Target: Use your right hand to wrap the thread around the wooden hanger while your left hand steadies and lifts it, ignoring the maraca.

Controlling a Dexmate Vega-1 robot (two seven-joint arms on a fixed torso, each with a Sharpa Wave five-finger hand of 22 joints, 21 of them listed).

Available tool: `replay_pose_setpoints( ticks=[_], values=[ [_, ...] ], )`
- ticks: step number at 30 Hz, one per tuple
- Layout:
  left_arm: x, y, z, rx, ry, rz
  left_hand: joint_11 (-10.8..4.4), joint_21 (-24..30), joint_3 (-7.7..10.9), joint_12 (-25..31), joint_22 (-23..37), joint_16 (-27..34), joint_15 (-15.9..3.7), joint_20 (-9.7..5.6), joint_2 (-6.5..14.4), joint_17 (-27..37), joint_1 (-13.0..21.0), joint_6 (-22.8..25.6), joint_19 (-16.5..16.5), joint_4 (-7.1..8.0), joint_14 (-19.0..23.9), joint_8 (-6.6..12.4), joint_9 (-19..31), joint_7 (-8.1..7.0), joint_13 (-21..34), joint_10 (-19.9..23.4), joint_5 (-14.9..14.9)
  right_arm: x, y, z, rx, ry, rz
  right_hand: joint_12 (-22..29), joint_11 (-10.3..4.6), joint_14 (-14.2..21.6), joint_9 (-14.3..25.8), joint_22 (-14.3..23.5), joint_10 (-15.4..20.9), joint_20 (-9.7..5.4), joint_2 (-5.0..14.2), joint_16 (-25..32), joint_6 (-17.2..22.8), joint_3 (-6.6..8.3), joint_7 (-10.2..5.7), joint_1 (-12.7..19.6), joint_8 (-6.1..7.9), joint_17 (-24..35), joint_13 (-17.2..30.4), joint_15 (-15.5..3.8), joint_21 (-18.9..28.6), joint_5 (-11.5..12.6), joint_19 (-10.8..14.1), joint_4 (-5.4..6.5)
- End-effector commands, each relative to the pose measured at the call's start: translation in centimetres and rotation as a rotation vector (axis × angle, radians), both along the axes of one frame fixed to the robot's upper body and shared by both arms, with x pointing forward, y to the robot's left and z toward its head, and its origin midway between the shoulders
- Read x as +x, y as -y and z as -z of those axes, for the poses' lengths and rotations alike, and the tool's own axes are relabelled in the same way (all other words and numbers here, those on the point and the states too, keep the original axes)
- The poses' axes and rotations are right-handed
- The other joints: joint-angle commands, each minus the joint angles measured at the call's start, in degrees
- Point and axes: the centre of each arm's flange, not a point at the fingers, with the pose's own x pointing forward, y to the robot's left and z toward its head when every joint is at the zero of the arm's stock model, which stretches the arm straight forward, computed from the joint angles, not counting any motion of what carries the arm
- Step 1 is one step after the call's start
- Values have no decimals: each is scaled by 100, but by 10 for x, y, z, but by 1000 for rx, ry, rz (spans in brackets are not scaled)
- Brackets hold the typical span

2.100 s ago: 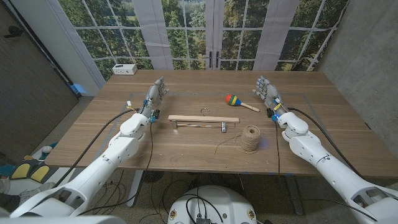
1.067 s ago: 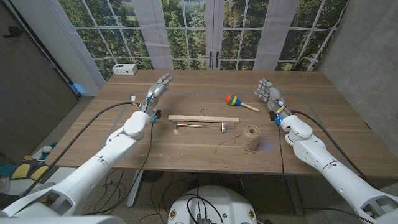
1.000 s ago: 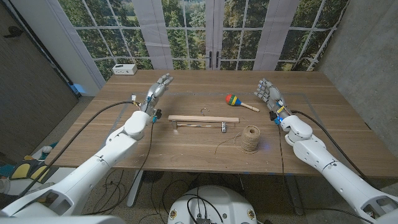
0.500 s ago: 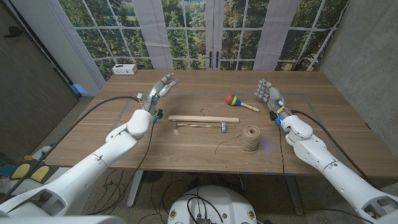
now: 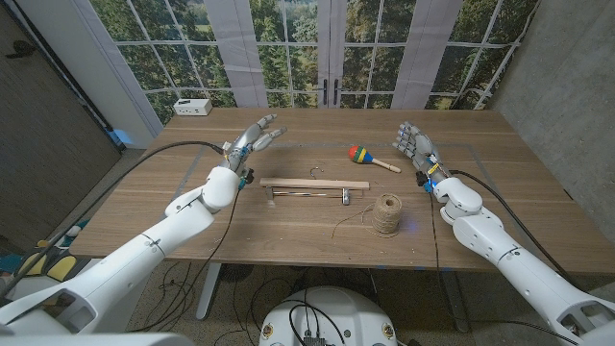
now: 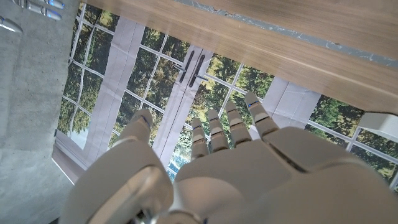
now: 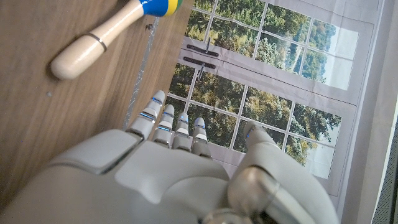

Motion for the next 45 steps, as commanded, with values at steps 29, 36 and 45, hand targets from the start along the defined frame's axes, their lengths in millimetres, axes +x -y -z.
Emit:
replay_pose_setpoints(
  ticks=[29,36,45],
  values=[
    [-10,41,5,345,-62,-145,-190,75,-15,32,4,11,-324,-9,-258,27,762,764,338,-293,553,98,14,9,5,561,8,2,1,8,12,-15,4,35,10,90,31,21,111,67,22,18,126,31,14,59,-6,53,12,19,32,-38,16,-53],
    [-13,46,8,411,-86,-186,-208,76,-28,43,-4,-6,-369,-40,-364,26,1086,1010,426,-314,642,121,16,14,1,771,25,0,1,10,14,-19,5,32,10,102,31,22,120,67,29,22,138,35,18,56,-9,60,13,16,33,-44,17,-54],
    [-14,52,9,511,-153,-230,-263,55,-66,55,-15,-31,-416,-71,-562,27,1508,1194,481,-338,695,126,17,16,0,1000,71,-3,1,12,11,-17,6,32,26,110,32,23,141,71,30,21,160,38,24,49,-12,69,14,20,31,-53,11,-56]
  ],
)
